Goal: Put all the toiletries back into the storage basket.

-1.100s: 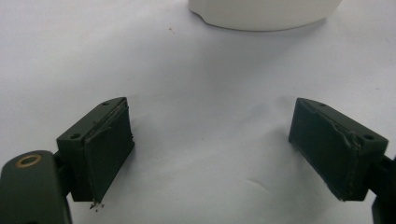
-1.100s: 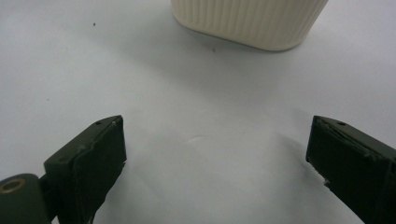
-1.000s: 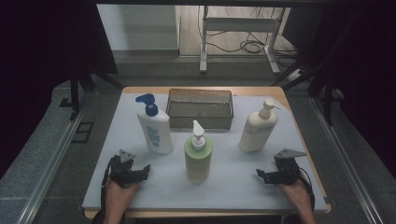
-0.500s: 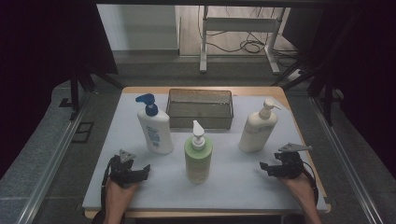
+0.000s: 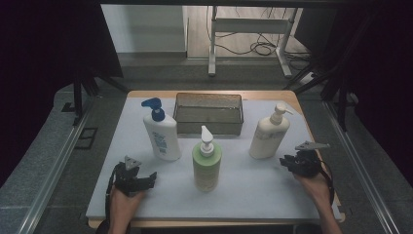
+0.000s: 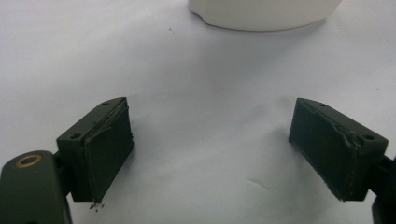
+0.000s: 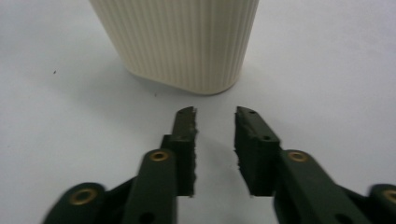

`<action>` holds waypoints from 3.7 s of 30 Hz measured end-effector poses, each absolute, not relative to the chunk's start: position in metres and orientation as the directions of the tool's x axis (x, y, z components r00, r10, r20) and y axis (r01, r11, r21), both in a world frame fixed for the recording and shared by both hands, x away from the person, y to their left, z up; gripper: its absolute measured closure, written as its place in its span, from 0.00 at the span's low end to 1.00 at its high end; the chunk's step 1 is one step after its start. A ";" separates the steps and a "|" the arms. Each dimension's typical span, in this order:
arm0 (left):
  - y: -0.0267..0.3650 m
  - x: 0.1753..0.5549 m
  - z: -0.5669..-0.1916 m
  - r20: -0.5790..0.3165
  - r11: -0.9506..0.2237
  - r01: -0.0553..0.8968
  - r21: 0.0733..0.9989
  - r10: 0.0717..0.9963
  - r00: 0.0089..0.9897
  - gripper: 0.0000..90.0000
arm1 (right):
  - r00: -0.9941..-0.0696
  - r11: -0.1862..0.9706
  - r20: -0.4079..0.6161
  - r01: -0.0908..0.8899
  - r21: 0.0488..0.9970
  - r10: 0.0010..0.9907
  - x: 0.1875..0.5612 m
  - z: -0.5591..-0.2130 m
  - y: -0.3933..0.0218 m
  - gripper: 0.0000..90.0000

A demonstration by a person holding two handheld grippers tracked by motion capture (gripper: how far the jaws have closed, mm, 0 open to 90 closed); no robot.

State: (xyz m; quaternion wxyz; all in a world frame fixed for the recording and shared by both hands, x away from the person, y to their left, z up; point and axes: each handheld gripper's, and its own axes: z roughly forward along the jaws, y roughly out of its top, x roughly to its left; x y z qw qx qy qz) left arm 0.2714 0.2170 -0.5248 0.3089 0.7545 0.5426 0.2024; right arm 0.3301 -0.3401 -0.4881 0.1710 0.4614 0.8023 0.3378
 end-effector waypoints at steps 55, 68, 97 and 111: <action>0.217 0.271 -0.525 -0.028 -0.222 0.693 0.686 0.943 0.330 0.14 | -0.524 0.304 0.090 0.615 0.728 0.847 0.405 -0.509 -0.339 1.00; 0.217 0.271 -0.525 -0.029 -0.222 0.694 0.685 0.943 0.330 0.14 | -0.570 0.333 0.094 0.596 0.730 0.816 0.392 -0.510 -0.333 1.00; 0.217 0.271 -0.525 -0.030 -0.220 0.694 0.686 0.944 0.329 0.14 | -0.620 0.355 0.115 0.581 0.732 0.776 0.344 -0.511 -0.319 0.97; 0.217 0.271 -0.525 -0.029 -0.221 0.694 0.686 0.944 0.329 0.14 | -0.640 0.367 0.122 0.575 0.731 0.759 0.326 -0.508 -0.310 0.97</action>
